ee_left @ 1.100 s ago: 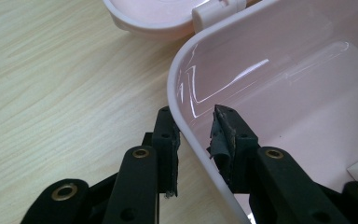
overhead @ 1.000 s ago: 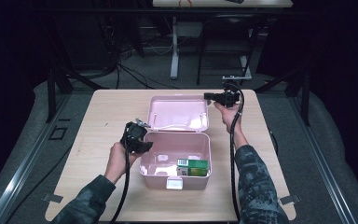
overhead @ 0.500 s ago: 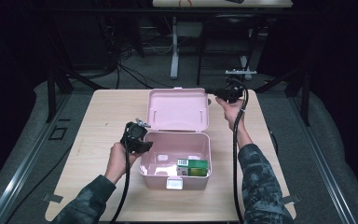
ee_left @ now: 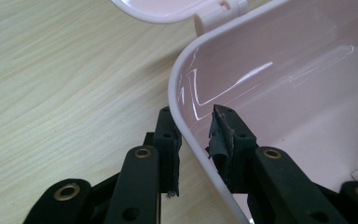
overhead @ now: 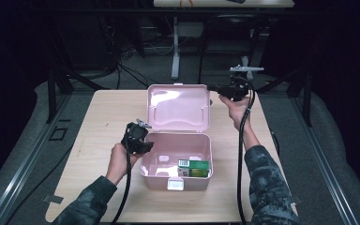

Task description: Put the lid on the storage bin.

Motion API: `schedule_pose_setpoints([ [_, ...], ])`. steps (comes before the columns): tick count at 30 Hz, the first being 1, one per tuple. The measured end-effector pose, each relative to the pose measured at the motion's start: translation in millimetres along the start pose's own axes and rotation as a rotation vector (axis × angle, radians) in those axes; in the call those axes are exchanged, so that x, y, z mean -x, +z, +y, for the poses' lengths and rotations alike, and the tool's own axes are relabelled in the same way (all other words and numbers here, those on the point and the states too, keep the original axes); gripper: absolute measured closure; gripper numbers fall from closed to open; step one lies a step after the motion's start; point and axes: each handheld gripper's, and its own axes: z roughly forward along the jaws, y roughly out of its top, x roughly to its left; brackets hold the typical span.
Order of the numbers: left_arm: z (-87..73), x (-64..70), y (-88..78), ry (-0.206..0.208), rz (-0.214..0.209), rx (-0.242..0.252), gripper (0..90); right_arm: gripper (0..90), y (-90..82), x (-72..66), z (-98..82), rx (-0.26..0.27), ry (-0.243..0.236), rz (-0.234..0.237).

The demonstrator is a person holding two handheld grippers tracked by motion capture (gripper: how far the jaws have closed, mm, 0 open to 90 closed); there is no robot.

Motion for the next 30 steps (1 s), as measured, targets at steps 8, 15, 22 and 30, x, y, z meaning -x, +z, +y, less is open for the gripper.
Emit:
schedule_pose_setpoints([
  [8,-0.5,1.6,-0.4,0.003,0.018,0.007,73.0,84.9,-9.8,-9.0,4.8,0.014,-0.028,0.016],
  [15,-0.9,3.3,-0.7,0.006,0.032,0.013,73.6,84.9,-20.5,-18.5,9.1,0.02,-0.061,0.034],
  [22,-1.2,3.8,-1.0,0.009,0.038,0.019,73.9,84.8,-31.8,-30.0,10.8,0.039,-0.096,0.048],
  [30,-1.4,3.9,-0.9,0.008,0.039,0.026,73.9,84.7,-46.6,-44.5,10.3,0.055,-0.132,0.068],
])
